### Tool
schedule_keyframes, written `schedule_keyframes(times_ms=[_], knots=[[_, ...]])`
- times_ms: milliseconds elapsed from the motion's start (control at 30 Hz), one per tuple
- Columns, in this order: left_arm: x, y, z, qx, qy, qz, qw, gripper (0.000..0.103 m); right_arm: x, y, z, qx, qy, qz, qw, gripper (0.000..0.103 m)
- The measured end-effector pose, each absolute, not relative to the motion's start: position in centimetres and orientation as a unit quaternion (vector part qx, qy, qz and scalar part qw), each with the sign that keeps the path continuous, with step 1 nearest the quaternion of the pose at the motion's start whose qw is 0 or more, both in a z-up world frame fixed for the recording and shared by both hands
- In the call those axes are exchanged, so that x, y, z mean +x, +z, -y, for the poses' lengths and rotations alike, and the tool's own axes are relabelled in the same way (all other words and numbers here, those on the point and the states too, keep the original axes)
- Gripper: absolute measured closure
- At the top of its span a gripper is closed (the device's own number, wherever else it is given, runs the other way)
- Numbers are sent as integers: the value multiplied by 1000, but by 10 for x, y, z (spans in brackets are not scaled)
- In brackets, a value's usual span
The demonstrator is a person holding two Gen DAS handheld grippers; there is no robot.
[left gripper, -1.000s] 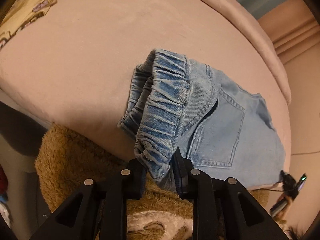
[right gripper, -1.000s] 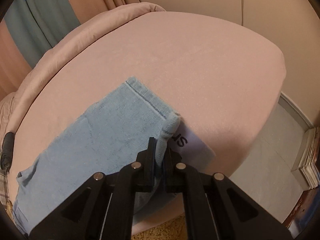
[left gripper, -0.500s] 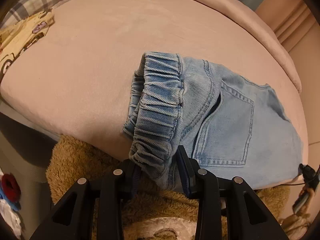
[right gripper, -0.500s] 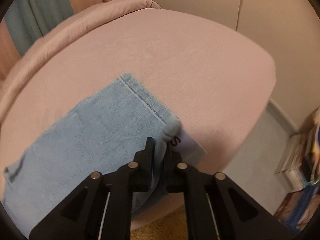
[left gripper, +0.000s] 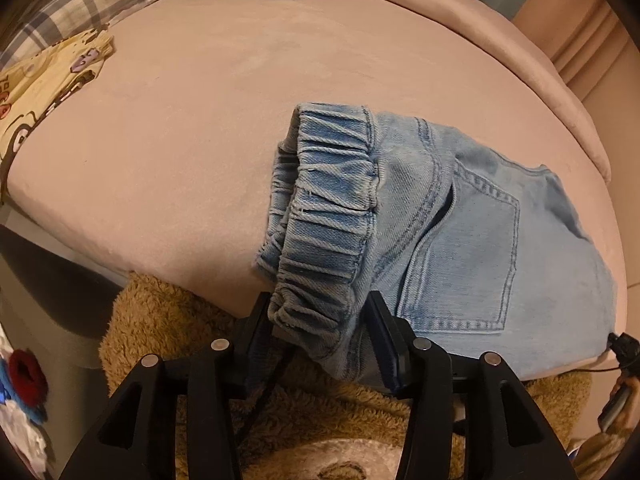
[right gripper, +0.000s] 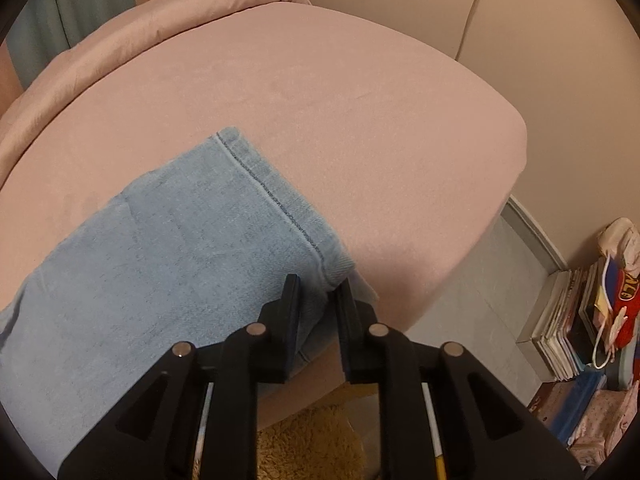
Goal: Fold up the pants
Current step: 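Open both tools to release the folded jeans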
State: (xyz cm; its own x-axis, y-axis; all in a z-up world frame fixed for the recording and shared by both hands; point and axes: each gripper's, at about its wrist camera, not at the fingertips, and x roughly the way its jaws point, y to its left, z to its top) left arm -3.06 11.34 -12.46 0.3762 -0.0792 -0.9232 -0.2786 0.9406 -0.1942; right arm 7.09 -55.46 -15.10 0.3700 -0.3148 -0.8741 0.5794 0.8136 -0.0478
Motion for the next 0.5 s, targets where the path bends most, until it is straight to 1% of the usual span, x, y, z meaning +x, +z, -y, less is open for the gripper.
schedule_keyframes(times_ms=[33,100,167,200,233,267,300,333,400,433,500], knots=[[-31,-124,-114,-161,61,-555,813,50,74,-151,555,130,-276,-494,814,88],[-32,-120,-118,-164,55,-558,812,50,81,-151,554,123,-281,-501,809,87],[-35,-113,-123,-174,42,-563,807,50,85,-144,545,98,-292,-508,805,82],[-38,-104,-128,-184,36,-561,806,50,86,-138,538,77,-299,-511,802,70],[-40,-97,-132,-186,35,-556,809,49,86,-129,529,59,-302,-508,805,55],[-42,-89,-135,-187,35,-548,814,46,86,-119,520,44,-299,-497,813,49],[-44,-77,-141,-188,36,-534,823,39,87,-105,508,30,-292,-482,826,41],[-44,-70,-145,-190,37,-523,830,32,89,-93,495,19,-283,-471,835,37],[-37,-58,-149,-194,16,-495,847,25,100,-69,463,6,-255,-452,855,35],[-32,-57,-149,-195,7,-489,850,24,105,-63,449,8,-234,-448,863,34],[-14,-59,-148,-189,2,-488,852,24,125,-55,404,20,-132,-445,886,34]])
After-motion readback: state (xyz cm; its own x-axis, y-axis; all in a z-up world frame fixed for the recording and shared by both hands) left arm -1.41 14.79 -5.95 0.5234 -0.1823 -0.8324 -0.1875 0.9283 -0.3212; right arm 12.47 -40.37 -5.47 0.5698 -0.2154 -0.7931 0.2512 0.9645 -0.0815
